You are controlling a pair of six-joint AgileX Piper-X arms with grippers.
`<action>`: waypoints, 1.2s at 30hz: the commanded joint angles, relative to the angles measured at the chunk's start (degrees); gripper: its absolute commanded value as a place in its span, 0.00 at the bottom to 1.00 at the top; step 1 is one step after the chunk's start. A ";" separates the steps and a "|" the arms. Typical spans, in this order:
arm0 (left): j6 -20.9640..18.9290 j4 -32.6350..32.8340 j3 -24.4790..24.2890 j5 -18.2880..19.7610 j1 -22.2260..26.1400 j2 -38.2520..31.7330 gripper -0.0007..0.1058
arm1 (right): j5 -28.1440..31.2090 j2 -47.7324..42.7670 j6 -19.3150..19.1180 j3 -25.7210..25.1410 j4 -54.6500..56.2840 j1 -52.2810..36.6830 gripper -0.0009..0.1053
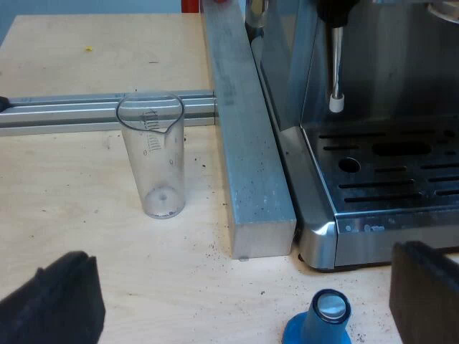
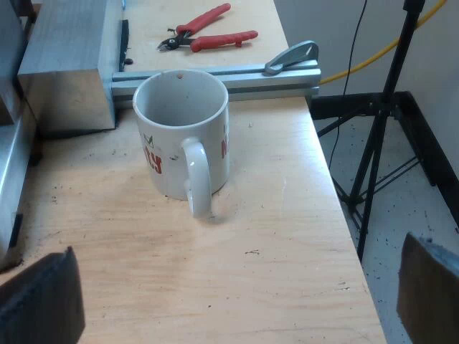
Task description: Place mug into machine
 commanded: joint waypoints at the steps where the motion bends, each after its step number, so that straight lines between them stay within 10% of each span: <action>1: -0.17 -1.14 0.04 -0.18 0.00 -7.76 0.77 | -0.48 -2.11 -0.10 -0.21 -0.69 0.05 0.86; 16: -1.22 -6.92 0.04 9.83 -2.11 -1.63 0.77 | -0.28 3.74 -2.24 -4.78 3.74 0.05 0.86; 27: -0.68 -13.02 0.04 22.48 -19.22 8.31 0.77 | -9.08 21.25 -1.72 -11.54 6.49 0.05 0.86; 36: 2.88 -16.34 2.24 24.80 -29.69 13.49 0.77 | -10.32 28.56 -1.74 -9.54 4.63 0.05 0.86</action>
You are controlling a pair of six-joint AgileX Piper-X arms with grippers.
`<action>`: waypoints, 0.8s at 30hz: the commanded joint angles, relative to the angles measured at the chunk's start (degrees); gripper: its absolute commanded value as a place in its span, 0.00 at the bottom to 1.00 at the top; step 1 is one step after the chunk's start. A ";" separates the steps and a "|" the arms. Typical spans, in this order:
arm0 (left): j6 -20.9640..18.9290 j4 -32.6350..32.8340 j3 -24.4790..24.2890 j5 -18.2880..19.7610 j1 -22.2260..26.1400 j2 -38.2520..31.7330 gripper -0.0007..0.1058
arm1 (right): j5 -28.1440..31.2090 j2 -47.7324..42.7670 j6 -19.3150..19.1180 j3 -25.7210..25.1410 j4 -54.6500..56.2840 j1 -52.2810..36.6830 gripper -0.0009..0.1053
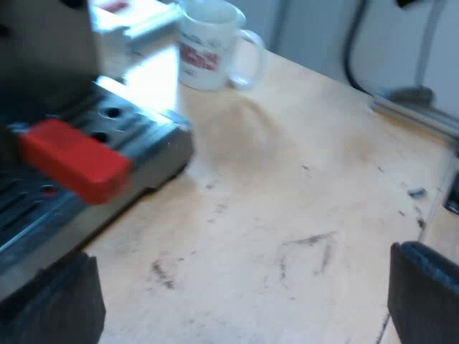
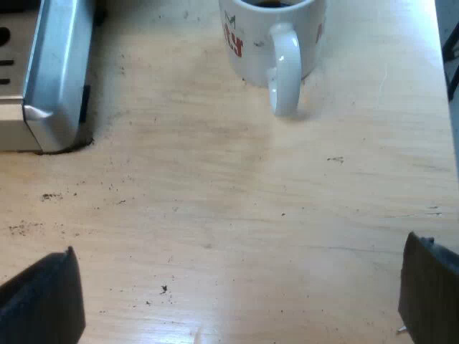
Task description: Place mug into machine
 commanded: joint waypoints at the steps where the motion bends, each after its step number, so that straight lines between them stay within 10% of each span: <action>1: 0.42 -3.76 1.62 0.62 -1.91 0.73 0.77 | 0.29 0.71 -0.19 2.37 -2.28 0.05 0.86; 14: 0.42 -8.18 4.94 0.62 -2.93 0.75 0.77 | 6.63 2.75 0.17 19.41 -32.64 0.05 0.85; 24: 0.42 -7.79 4.94 0.62 -2.93 0.75 0.77 | 6.60 22.46 0.21 25.11 -60.71 0.05 0.71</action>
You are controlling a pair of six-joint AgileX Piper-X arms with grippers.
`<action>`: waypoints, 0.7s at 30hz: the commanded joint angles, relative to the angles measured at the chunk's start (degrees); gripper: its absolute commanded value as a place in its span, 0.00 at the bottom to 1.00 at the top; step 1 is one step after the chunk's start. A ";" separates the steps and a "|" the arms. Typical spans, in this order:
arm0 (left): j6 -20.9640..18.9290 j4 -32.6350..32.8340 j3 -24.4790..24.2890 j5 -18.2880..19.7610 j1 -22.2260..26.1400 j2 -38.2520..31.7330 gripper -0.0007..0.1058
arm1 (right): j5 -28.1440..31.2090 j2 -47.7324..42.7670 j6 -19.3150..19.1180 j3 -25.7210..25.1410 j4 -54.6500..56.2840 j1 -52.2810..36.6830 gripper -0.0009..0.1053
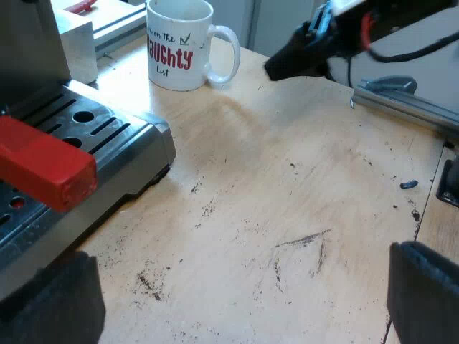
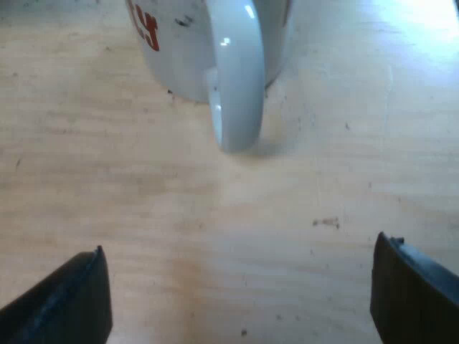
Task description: Place mug into machine
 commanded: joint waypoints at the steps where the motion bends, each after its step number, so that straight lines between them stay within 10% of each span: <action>1: 0.11 -0.28 -0.16 0.38 -0.28 0.03 0.77 | 0.20 5.02 0.33 -0.12 -13.42 0.05 0.71; 21: 0.11 0.15 -0.16 0.38 -0.28 0.03 0.77 | -0.64 34.35 2.42 -3.45 -44.41 -0.06 0.70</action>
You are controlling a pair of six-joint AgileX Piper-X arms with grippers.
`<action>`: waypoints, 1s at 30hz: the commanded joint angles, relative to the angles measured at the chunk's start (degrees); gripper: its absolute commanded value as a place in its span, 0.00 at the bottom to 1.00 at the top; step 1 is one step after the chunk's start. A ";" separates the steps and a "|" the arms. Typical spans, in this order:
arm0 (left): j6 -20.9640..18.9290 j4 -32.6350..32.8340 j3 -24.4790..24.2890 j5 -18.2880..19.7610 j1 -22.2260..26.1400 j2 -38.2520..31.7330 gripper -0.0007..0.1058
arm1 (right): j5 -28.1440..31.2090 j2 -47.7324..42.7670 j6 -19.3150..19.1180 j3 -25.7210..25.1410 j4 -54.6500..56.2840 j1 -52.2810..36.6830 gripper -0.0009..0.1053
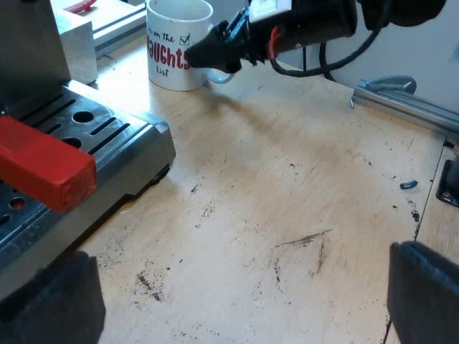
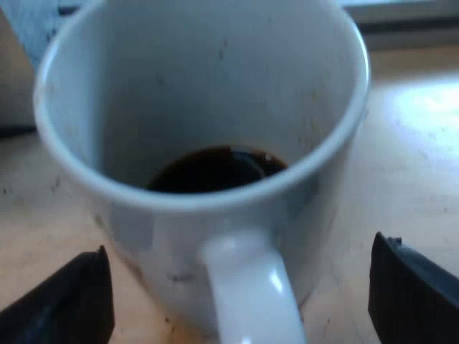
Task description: Place mug into machine
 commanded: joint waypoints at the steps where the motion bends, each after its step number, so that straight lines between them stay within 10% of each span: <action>1: 0.11 0.21 -0.16 0.38 -0.28 0.03 0.77 | -0.44 0.26 -0.05 -1.24 -0.72 -0.06 0.70; 12: 0.11 2.72 0.03 0.38 -0.28 0.03 0.77 | 0.21 0.50 -2.63 -1.42 2.76 -0.06 0.01; 22: 1.88 2.72 -0.01 -0.65 -0.28 0.03 0.77 | 0.01 -12.58 -8.38 -1.42 16.03 0.05 0.01; 25: 3.22 2.72 0.48 -10.43 -0.28 0.03 0.77 | -0.54 -22.24 -12.09 -1.42 25.59 0.05 0.01; 30: 3.22 0.62 3.09 -16.07 -0.28 0.08 0.77 | -3.63 -37.13 -14.36 -2.90 42.34 0.15 0.01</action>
